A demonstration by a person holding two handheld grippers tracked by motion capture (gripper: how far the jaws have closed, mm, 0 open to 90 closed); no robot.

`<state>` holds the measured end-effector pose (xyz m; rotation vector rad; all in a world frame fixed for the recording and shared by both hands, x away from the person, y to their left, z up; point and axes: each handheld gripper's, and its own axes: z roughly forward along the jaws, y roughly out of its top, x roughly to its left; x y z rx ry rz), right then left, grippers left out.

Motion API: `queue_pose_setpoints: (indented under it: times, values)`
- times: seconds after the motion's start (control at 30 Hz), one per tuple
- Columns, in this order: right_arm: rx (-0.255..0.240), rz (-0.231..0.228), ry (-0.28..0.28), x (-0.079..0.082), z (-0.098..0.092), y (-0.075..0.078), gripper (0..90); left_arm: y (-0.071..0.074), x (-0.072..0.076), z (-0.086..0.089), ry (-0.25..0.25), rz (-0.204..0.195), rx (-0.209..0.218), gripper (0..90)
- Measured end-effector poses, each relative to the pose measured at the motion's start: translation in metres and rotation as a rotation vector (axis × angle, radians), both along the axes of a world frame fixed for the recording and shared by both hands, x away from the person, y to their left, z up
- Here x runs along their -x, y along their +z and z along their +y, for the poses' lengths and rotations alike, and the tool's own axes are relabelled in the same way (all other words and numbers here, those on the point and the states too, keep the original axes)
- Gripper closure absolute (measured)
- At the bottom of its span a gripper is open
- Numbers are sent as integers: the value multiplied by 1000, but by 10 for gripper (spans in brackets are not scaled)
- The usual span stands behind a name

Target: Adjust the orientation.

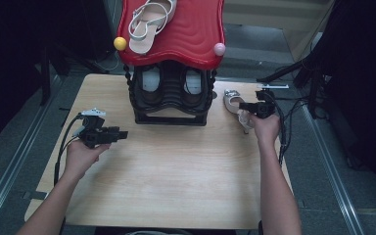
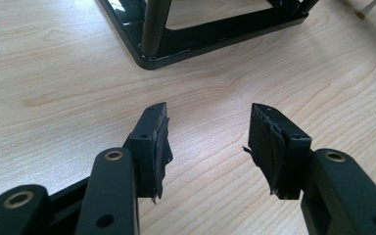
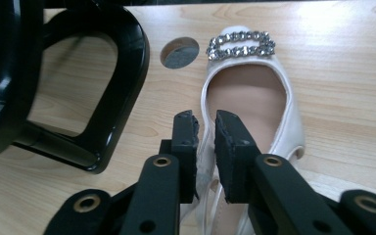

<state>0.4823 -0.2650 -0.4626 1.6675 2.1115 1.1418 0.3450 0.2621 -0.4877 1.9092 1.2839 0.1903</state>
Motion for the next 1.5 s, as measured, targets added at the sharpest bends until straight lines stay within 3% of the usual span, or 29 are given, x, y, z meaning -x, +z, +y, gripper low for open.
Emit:
queue_pose_setpoints:
  times: [0.1, 0.27, 0.53, 0.63, 0.67, 1.03, 1.23, 1.5]
  values:
    - [-11, 0, -10, -4, 1, -6, 794, 0, 0, 1, 1, 3, -1, 499]
    - [20, 18, -4, -10, 7, -10, 789, 0, 0, 1, 0, -2, -2, 499]
    - [25, 32, -20, -15, 11, -19, 792, 0, 0, 2, 4, -7, -3, 500]
    - [48, 62, -14, -17, 13, -26, 831, 0, 0, 2, 4, -5, -3, 500]
    - [70, 54, -12, -17, 14, -28, 832, 0, 0, 3, 4, -5, -5, 500]
    - [59, 69, -34, -18, 16, -24, 878, -1, 0, 3, 7, -8, -3, 501]
    - [45, 37, -52, -14, 11, -11, 885, -1, 0, 3, 6, -6, -1, 502]
    - [34, 36, -45, -9, 9, -1, 887, -1, 0, 4, 2, 0, 0, 500]
